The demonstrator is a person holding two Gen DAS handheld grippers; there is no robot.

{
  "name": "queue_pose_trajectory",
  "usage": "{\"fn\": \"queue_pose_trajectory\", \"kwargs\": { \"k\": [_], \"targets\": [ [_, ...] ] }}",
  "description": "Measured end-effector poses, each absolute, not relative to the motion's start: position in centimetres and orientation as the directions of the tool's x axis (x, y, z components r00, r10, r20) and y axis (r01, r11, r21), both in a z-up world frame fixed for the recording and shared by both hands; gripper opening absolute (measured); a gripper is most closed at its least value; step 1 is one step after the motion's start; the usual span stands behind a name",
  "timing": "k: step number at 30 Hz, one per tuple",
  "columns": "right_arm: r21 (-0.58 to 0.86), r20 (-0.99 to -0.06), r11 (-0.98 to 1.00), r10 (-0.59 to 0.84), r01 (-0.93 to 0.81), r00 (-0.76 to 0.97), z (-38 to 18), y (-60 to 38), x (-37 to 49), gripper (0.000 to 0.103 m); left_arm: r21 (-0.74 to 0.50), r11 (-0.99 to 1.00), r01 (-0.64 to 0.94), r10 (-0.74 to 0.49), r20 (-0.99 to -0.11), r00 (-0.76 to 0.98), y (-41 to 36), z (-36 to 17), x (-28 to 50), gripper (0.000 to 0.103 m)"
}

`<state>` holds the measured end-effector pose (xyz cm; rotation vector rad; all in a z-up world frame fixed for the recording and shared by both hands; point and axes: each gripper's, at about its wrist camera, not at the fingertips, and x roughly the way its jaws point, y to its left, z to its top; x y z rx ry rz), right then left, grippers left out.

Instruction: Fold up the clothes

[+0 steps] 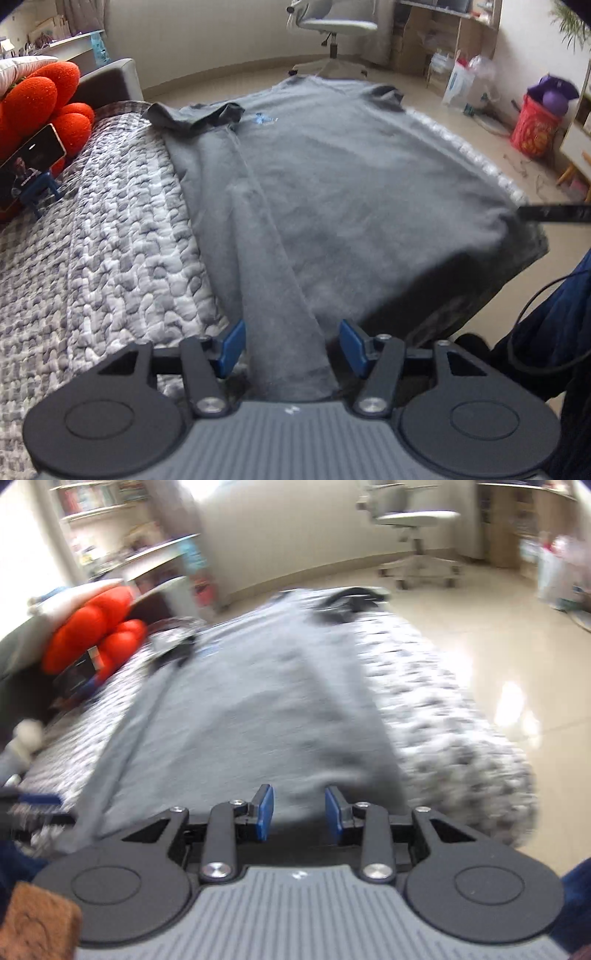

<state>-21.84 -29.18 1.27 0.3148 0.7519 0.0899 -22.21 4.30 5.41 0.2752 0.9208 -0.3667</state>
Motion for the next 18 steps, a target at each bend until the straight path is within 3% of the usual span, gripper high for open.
{"fn": "queue_pose_trajectory", "kwargs": {
  "k": [5, 13, 14, 15, 16, 18],
  "targets": [
    [0.360, -0.697, 0.926, 0.186, 0.114, 0.693, 0.3, -32.3, -21.9, 0.035, 0.101, 0.905, 0.414, -0.148, -0.837, 0.527, 4.4, 4.4, -23.5, 0.062],
    [0.252, -0.764, 0.962, 0.133, 0.102, 0.632, -2.3, -33.1, -21.9, 0.040, 0.188, 0.914, 0.361, -0.063, -0.810, 0.583, 4.6, 1.9, -24.0, 0.062],
    [0.250, -0.765, 0.963, 0.135, 0.097, 0.630, -2.7, -33.3, -21.9, 0.040, 0.186, 0.913, 0.364, -0.065, -0.814, 0.577, 4.4, 1.7, -23.8, 0.057],
    [0.256, -0.762, 0.963, 0.145, 0.087, 0.631, -2.8, -33.4, -21.9, 0.036, 0.183, 0.912, 0.368, -0.066, -0.819, 0.570, 4.3, 1.6, -23.6, 0.025],
    [0.278, -0.749, 0.958, 0.172, 0.068, 0.640, -2.4, -33.4, -22.0, 0.011, 0.176, 0.911, 0.374, -0.068, -0.829, 0.556, 4.3, 1.5, -23.4, 0.012],
    [0.348, -0.703, 0.937, 0.239, 0.031, 0.670, -1.2, -33.5, -22.4, 0.009, 0.146, 0.918, 0.369, -0.086, -0.835, 0.544, 4.6, 2.1, -23.0, 0.010]
  ]
}}
